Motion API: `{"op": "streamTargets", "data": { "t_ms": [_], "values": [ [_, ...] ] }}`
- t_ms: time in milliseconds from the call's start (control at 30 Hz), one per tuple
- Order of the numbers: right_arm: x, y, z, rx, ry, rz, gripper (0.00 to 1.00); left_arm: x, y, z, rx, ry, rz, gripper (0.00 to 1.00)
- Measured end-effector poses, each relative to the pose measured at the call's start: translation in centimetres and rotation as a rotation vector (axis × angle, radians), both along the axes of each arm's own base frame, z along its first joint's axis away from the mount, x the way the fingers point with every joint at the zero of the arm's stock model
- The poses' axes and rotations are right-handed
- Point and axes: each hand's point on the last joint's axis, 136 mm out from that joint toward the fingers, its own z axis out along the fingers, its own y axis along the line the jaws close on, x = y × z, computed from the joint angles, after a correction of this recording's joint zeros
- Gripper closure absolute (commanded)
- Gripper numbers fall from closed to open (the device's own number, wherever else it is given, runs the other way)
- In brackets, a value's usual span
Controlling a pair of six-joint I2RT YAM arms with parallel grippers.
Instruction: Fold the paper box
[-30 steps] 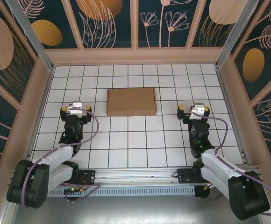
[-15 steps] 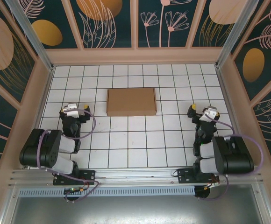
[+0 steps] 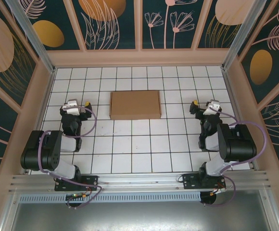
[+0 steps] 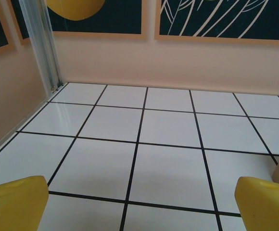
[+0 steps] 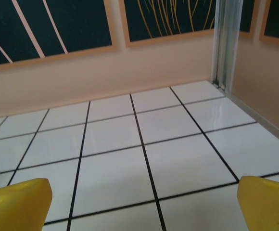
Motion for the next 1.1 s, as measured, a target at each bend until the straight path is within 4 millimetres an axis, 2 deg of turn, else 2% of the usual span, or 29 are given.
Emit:
{"op": "streamTargets", "data": {
  "t_ms": [133, 300, 867, 1100],
  "values": [
    [0.0, 0.2, -0.6, -0.001, 0.025, 0.006, 0.01, 0.0, 0.1, 0.0, -0.001, 0.0, 0.0, 0.01],
    [-0.6, 1.7, -1.1, -0.022, 0.037, 0.048, 0.01, 0.0, 0.1, 0.0, -0.001, 0.0, -0.001, 0.01],
    [-0.6, 1.7, -1.1, -0.024, 0.037, 0.047, 0.01, 0.0, 0.1, 0.0, -0.001, 0.001, -0.001, 0.01],
    [-0.6, 1.7, -1.1, -0.024, 0.037, 0.046, 0.01, 0.0, -0.8, -0.1, -0.004, 0.003, -0.055, 0.01]
  ]
}}
